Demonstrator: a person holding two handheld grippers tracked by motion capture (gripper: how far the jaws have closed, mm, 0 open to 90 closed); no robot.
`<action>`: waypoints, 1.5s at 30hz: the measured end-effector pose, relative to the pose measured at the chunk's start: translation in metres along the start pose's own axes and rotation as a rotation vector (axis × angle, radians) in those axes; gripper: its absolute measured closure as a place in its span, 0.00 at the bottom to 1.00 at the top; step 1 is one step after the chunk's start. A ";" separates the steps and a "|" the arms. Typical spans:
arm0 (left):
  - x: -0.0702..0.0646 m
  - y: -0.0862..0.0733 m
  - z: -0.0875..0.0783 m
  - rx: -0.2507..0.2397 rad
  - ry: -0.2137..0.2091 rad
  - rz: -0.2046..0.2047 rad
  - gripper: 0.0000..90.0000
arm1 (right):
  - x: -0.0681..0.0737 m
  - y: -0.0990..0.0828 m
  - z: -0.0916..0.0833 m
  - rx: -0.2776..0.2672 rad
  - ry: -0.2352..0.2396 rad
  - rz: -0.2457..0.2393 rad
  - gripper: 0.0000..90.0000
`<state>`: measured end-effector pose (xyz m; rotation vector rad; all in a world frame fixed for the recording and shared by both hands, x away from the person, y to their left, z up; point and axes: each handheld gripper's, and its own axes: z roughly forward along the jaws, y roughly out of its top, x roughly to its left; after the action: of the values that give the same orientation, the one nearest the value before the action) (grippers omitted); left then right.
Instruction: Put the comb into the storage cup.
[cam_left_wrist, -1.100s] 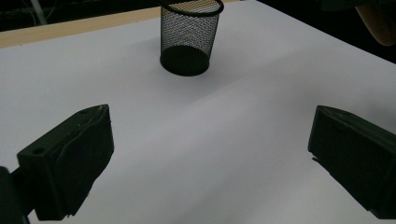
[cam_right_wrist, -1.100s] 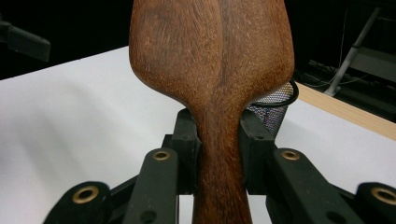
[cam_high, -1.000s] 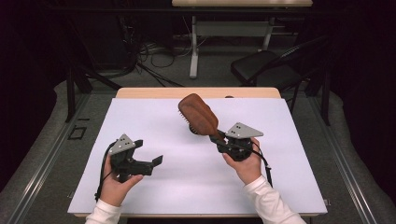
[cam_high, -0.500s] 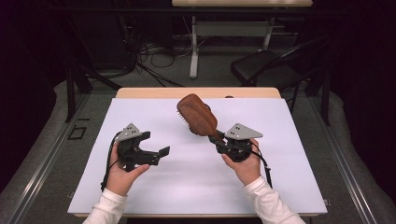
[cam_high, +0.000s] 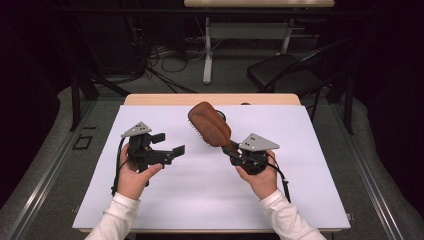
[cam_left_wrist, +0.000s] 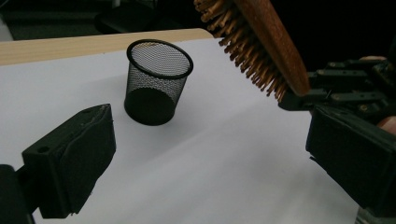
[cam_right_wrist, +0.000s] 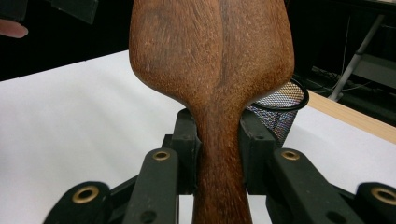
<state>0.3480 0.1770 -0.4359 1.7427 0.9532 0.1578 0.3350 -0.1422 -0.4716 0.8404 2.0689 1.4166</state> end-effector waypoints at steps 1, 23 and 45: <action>0.000 0.002 0.000 -0.003 -0.010 -0.010 0.02 | 0.000 0.000 0.000 -0.001 0.000 -0.002 0.79; -0.004 0.034 0.016 -0.003 -0.092 -0.098 0.04 | 0.002 -0.001 0.001 -0.005 0.004 0.002 0.79; -0.011 0.049 0.051 0.037 -0.104 -0.140 0.04 | 0.006 -0.001 0.000 -0.018 0.013 -0.005 0.79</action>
<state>0.3931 0.1278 -0.4109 1.6938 1.0030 -0.0409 0.3311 -0.1381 -0.4728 0.8196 2.0639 1.4396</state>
